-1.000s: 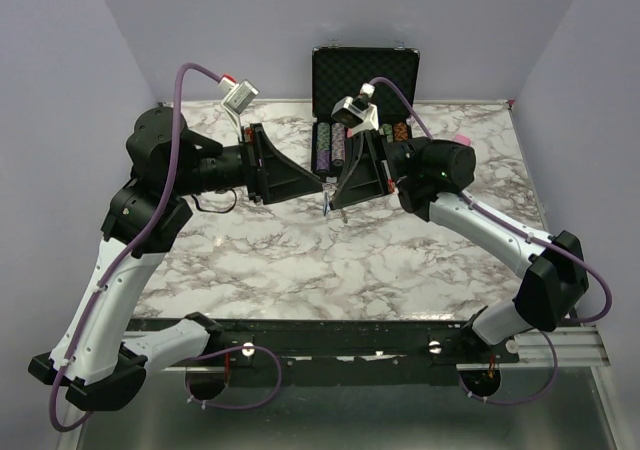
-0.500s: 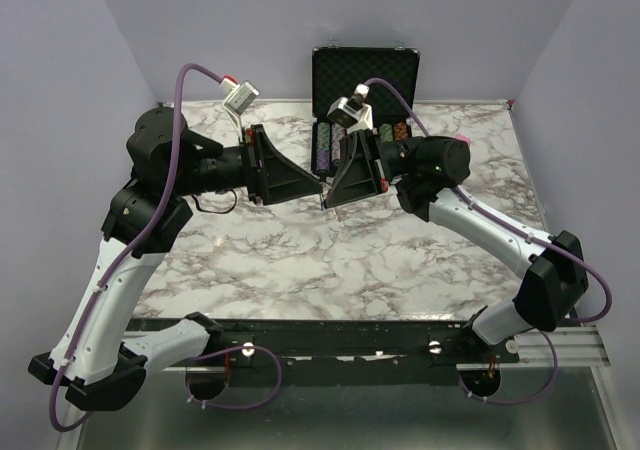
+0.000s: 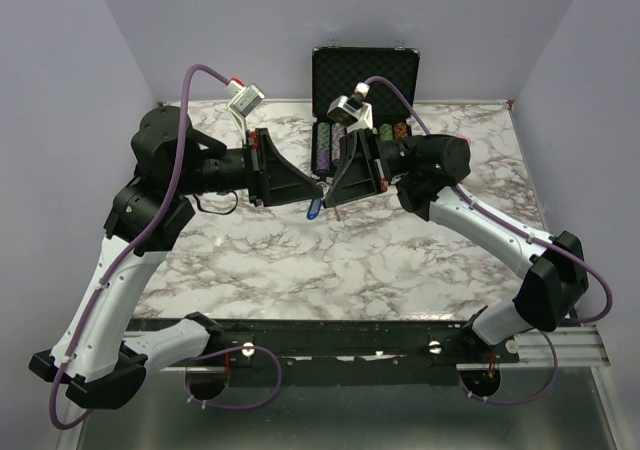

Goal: Remove the keys from the keyring

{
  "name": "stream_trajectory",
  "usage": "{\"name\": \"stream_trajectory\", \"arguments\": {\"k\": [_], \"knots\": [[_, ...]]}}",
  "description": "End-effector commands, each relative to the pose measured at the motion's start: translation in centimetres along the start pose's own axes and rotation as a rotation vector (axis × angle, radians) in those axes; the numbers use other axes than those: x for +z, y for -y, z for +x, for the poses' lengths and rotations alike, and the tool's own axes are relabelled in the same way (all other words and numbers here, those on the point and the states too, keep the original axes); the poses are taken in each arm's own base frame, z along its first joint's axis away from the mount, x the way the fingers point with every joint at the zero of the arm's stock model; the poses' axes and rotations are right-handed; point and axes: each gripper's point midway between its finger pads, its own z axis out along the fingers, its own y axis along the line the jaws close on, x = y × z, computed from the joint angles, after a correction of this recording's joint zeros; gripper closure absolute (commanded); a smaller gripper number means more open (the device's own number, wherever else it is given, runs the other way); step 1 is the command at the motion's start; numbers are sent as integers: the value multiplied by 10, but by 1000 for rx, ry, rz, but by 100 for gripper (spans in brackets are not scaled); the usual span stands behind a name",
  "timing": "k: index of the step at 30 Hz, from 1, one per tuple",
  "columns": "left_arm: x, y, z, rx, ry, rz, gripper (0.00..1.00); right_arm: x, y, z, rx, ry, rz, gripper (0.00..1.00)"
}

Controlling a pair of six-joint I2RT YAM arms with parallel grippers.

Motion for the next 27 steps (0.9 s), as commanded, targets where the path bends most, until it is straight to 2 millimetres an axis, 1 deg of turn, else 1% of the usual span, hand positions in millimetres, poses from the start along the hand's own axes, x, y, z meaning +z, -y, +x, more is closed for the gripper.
{"name": "stream_trajectory", "arguments": {"k": [1,5,6,9,10,15,16,17,18,19,21,22,23,27], "knots": [[0,9,5,12,-32,38,77,4,-11,2,-57,-27,-12,99],[0,9,5,15,-35,38,80,4,-11,2,-54,-29,-9,99],[1,7,5,12,-37,34,83,4,-12,3,-58,-29,-9,99],[1,4,6,2,-41,20,98,4,-12,2,-57,-26,-4,99],[1,2,6,-1,-41,14,100,4,-12,2,-60,-23,-4,99],[3,-5,5,-24,-30,-24,100,5,-7,-2,-59,-9,16,98],[3,-5,3,-30,-25,-30,100,5,-5,-4,-54,-2,27,93],[3,-5,2,-35,-17,-37,100,6,-3,-5,-55,4,35,81],[3,-5,-1,-35,-6,-40,100,6,-2,-7,-55,12,42,68],[4,-4,-3,-39,4,-41,100,7,-1,-9,-59,20,52,62],[4,-3,-8,-41,26,-40,100,7,4,-14,-63,42,81,55],[5,-2,-11,-47,36,-41,100,8,5,-18,-73,60,98,53],[5,-2,-13,-52,46,-42,100,9,10,-22,-65,75,127,53],[4,-2,-23,-66,96,-52,100,8,12,-36,-109,161,179,51]]}}
